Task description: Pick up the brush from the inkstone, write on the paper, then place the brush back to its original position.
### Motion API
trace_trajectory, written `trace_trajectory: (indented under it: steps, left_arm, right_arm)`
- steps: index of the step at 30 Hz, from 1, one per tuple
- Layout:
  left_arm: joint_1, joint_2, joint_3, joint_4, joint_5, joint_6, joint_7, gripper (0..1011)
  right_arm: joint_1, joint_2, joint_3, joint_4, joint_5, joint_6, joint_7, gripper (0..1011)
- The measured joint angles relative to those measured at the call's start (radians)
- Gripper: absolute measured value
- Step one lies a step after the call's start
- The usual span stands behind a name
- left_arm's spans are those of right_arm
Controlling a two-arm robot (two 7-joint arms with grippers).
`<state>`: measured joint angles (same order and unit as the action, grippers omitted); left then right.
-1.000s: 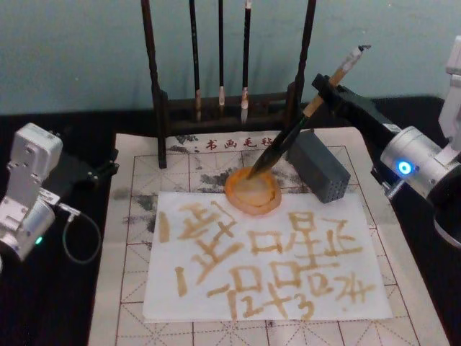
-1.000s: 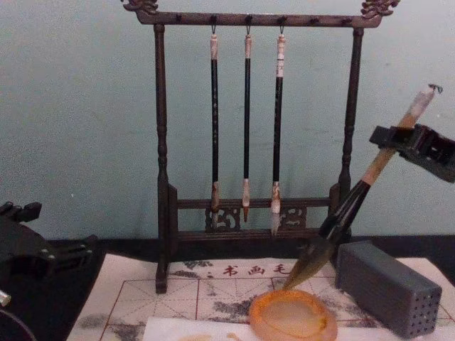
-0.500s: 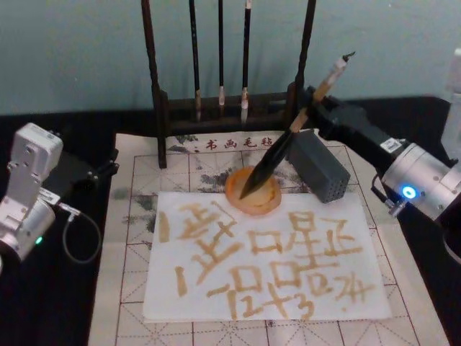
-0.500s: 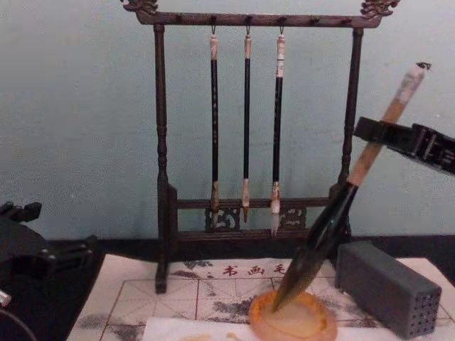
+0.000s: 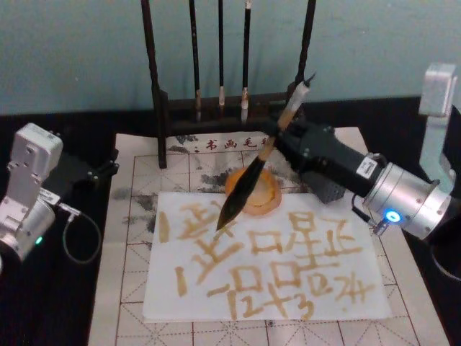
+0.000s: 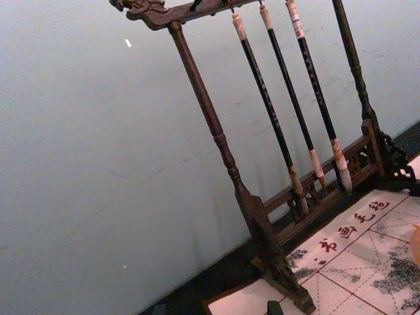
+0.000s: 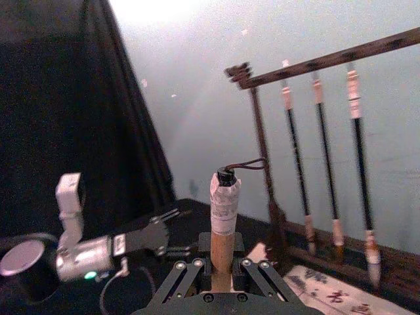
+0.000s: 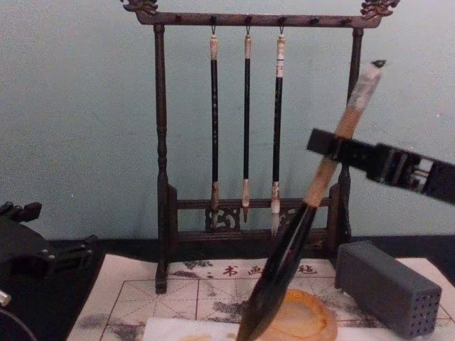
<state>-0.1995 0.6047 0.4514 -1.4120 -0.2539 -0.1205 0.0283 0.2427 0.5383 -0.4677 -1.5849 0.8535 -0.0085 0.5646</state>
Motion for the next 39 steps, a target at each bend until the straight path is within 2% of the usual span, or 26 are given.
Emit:
trace_trajectory:
  steps: [15, 30, 39]
  left_arm:
    - [0.000, 0.000, 0.000, 0.000, 0.000, 0.000, 0.000, 1001]
    - [0.000, 0.000, 0.000, 0.000, 0.000, 0.000, 0.000, 1001]
    - [0.000, 0.000, 0.000, 0.000, 0.000, 0.000, 0.000, 1001]
  right_arm:
    - [-0.010, -0.012, -0.052, -0.009, -0.069, -0.033, 0.064, 179]
    - [-0.029, -0.019, -0.080, -0.028, -0.093, -0.049, 0.105, 179]
    - [-0.022, -0.045, -0.102, -0.013, -0.121, -0.067, 0.109, 179]
